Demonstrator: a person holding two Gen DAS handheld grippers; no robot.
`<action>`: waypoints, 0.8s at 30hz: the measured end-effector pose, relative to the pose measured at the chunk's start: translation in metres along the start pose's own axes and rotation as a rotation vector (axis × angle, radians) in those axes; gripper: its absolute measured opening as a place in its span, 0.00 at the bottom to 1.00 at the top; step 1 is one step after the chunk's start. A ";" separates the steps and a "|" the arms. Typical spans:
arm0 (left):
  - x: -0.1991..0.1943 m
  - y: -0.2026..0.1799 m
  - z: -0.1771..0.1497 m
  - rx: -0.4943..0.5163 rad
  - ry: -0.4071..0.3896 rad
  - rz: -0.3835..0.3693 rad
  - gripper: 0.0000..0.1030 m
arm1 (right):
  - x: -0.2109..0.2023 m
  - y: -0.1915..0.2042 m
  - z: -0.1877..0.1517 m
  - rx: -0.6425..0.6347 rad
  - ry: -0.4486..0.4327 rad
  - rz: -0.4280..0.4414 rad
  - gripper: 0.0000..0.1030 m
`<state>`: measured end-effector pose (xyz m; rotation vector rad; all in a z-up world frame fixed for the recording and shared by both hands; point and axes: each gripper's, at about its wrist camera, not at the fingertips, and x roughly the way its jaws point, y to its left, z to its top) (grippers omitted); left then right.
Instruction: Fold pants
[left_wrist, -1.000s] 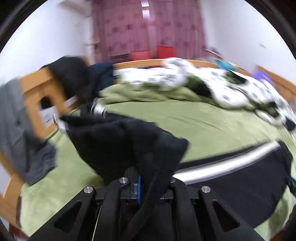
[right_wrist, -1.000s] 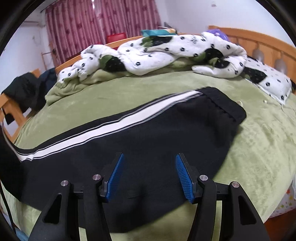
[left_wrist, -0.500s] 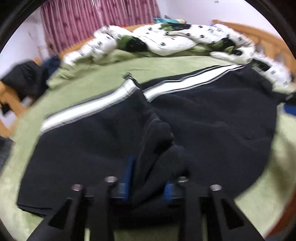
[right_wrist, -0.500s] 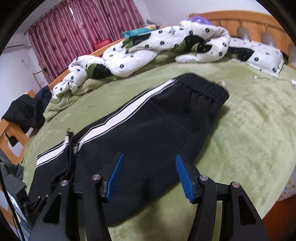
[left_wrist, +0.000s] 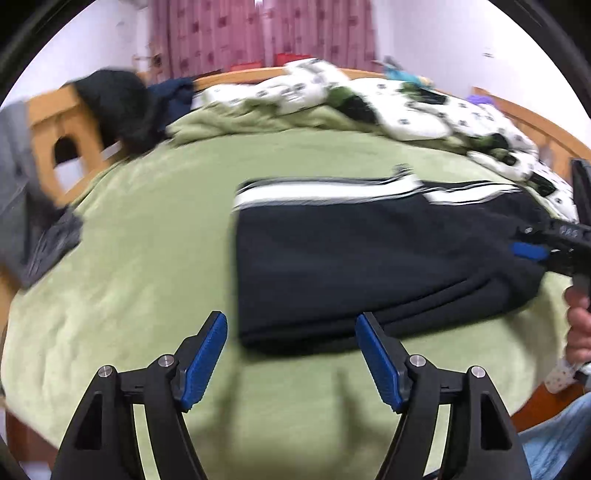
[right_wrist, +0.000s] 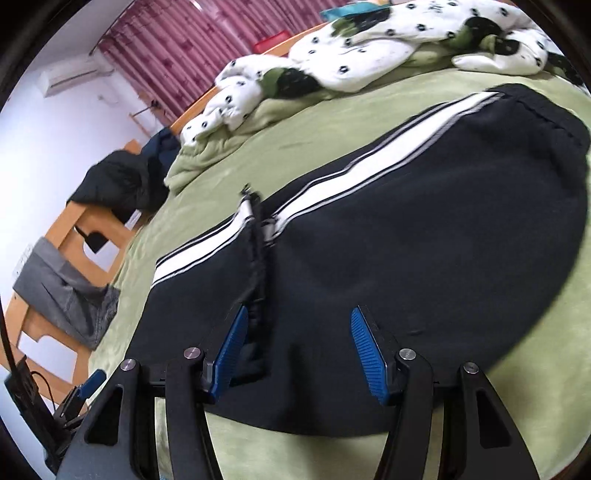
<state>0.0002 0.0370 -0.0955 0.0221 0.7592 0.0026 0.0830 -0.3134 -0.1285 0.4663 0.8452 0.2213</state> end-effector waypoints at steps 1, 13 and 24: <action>0.003 0.012 -0.006 -0.027 0.003 0.007 0.68 | 0.004 0.004 0.000 -0.004 0.009 0.001 0.56; 0.041 0.047 -0.015 -0.204 0.023 -0.170 0.68 | 0.062 0.045 -0.016 -0.037 0.072 -0.064 0.56; 0.036 0.042 -0.021 -0.149 0.039 -0.190 0.61 | 0.062 0.048 -0.013 -0.014 0.077 -0.054 0.30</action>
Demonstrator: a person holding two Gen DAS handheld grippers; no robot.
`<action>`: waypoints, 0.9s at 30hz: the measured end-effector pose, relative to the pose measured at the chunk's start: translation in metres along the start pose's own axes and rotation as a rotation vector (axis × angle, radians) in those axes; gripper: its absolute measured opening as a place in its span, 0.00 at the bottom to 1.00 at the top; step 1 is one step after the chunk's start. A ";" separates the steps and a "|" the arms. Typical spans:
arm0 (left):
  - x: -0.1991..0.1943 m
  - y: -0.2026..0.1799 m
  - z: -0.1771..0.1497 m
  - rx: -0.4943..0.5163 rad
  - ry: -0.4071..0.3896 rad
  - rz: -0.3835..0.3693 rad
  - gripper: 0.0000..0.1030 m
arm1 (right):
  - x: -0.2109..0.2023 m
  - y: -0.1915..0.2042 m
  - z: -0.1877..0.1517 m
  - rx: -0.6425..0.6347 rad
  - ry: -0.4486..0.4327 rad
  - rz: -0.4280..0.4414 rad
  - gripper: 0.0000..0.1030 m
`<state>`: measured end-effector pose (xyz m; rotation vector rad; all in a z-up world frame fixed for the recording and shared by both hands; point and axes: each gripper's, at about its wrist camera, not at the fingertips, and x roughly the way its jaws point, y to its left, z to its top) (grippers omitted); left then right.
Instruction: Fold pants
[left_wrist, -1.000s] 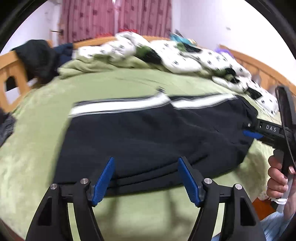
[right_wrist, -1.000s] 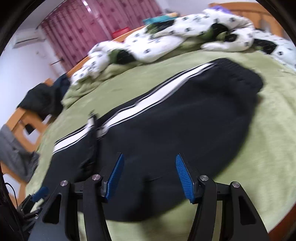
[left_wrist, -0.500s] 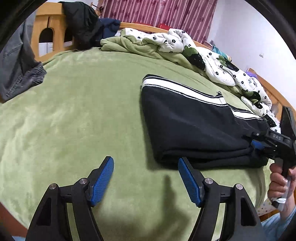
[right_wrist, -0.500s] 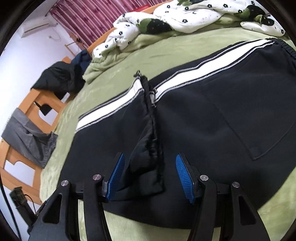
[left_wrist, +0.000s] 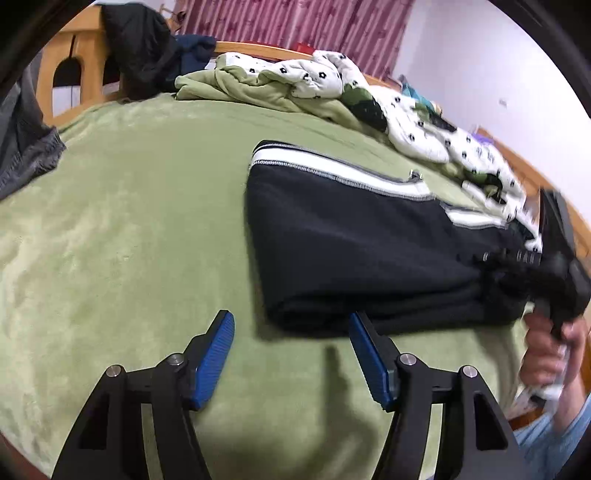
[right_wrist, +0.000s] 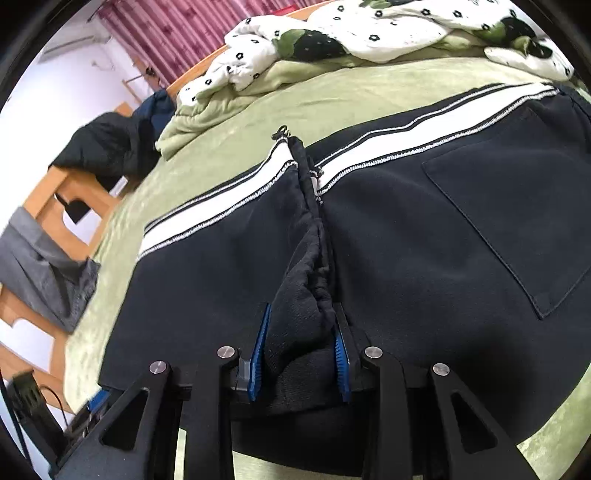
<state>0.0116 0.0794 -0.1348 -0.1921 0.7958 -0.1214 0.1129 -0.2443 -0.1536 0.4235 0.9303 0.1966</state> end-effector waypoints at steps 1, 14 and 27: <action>0.000 -0.001 -0.002 0.016 0.002 0.015 0.61 | 0.001 -0.001 0.000 0.001 0.003 -0.001 0.30; 0.020 -0.003 0.008 -0.012 -0.069 0.025 0.23 | 0.004 0.001 -0.005 -0.055 -0.008 -0.037 0.30; 0.015 0.012 0.002 -0.053 0.012 0.005 0.17 | 0.002 0.014 -0.019 -0.210 0.025 -0.132 0.23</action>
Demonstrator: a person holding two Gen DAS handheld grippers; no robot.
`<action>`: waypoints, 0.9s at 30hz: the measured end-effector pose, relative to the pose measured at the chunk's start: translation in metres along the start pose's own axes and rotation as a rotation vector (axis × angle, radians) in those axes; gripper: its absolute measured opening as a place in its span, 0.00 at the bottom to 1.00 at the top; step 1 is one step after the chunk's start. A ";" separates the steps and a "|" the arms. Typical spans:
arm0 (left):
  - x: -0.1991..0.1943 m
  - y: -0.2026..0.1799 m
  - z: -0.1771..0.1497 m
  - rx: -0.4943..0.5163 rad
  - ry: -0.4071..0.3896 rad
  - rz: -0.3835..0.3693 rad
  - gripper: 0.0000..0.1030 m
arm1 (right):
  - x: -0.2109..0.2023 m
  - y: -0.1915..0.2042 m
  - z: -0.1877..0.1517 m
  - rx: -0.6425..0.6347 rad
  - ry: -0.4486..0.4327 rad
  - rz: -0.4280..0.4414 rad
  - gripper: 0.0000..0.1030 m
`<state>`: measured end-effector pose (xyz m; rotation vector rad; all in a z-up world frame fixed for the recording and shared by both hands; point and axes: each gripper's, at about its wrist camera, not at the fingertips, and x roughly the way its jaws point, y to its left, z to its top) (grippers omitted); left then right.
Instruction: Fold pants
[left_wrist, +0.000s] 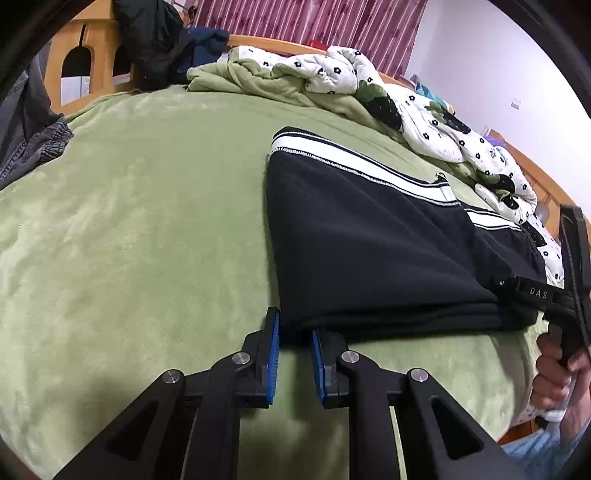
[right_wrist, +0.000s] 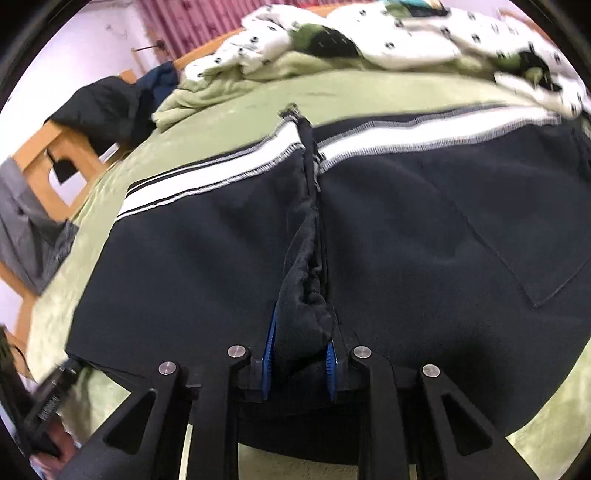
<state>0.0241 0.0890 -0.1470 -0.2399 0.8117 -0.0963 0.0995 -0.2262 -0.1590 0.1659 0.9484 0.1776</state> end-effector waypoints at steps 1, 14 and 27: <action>-0.005 0.000 -0.001 0.008 -0.001 0.007 0.17 | -0.003 0.001 0.002 -0.016 0.016 0.004 0.25; -0.002 -0.029 0.062 0.124 -0.019 0.025 0.35 | -0.007 -0.003 0.010 -0.083 -0.031 -0.077 0.24; 0.003 -0.006 0.036 -0.101 0.132 0.021 0.45 | -0.022 0.001 0.000 -0.029 0.038 -0.136 0.27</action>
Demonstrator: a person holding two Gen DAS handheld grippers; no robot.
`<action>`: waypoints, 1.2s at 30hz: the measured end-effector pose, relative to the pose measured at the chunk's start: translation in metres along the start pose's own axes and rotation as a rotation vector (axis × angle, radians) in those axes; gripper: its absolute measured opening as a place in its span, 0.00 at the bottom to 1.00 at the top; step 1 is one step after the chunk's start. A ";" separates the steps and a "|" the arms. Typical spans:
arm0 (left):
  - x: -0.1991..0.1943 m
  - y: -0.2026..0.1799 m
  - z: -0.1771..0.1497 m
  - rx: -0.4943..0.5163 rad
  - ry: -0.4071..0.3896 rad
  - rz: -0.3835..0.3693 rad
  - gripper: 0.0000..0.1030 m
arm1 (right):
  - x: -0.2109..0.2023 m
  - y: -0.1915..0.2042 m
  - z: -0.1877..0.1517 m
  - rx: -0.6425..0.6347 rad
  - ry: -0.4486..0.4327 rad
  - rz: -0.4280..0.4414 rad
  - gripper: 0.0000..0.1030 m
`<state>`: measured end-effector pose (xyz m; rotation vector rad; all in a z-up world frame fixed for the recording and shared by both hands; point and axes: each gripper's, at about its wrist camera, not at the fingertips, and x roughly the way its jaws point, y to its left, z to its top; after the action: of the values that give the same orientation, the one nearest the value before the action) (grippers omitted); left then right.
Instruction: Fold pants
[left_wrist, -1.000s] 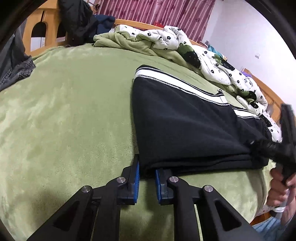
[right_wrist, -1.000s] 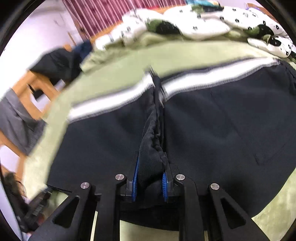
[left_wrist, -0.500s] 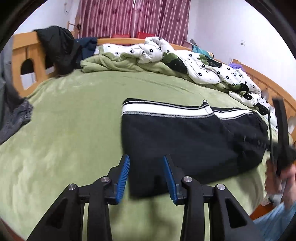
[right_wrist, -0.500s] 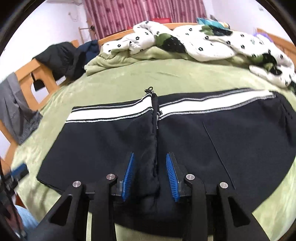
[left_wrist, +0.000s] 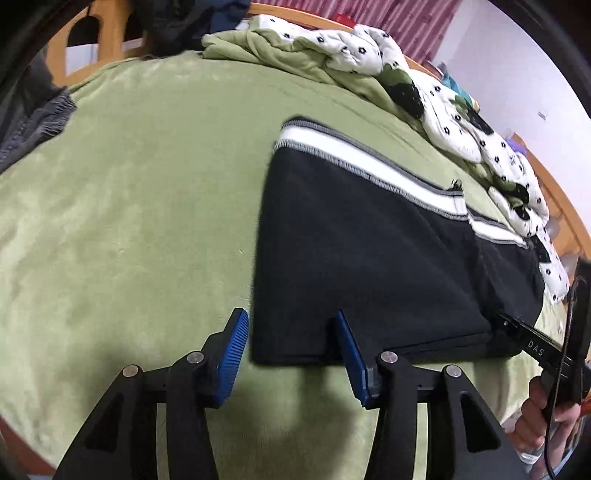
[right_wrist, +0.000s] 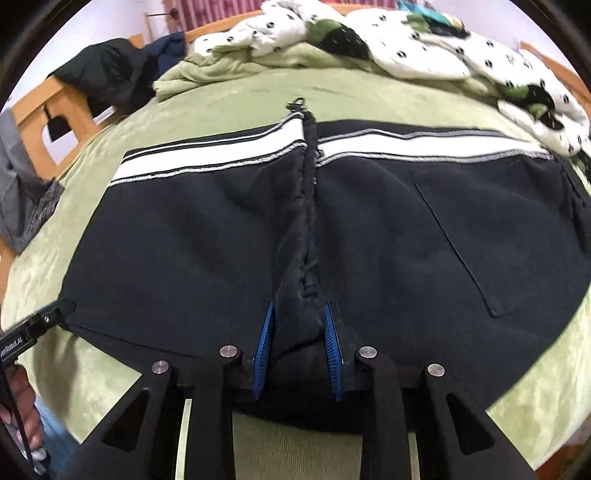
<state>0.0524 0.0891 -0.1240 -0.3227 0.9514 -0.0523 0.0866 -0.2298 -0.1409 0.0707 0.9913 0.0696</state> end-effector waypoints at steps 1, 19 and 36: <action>-0.008 -0.004 0.001 0.008 -0.011 0.006 0.45 | -0.008 -0.001 -0.001 0.013 -0.015 -0.027 0.33; -0.084 -0.004 0.092 0.067 -0.161 -0.011 0.46 | -0.190 -0.091 0.071 0.008 -0.370 -0.213 0.85; 0.095 0.015 0.096 0.086 0.088 -0.145 0.46 | 0.000 -0.286 0.019 0.444 -0.196 -0.103 0.85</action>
<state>0.1835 0.1100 -0.1519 -0.3120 1.0089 -0.2414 0.1095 -0.5156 -0.1566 0.4247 0.7981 -0.2494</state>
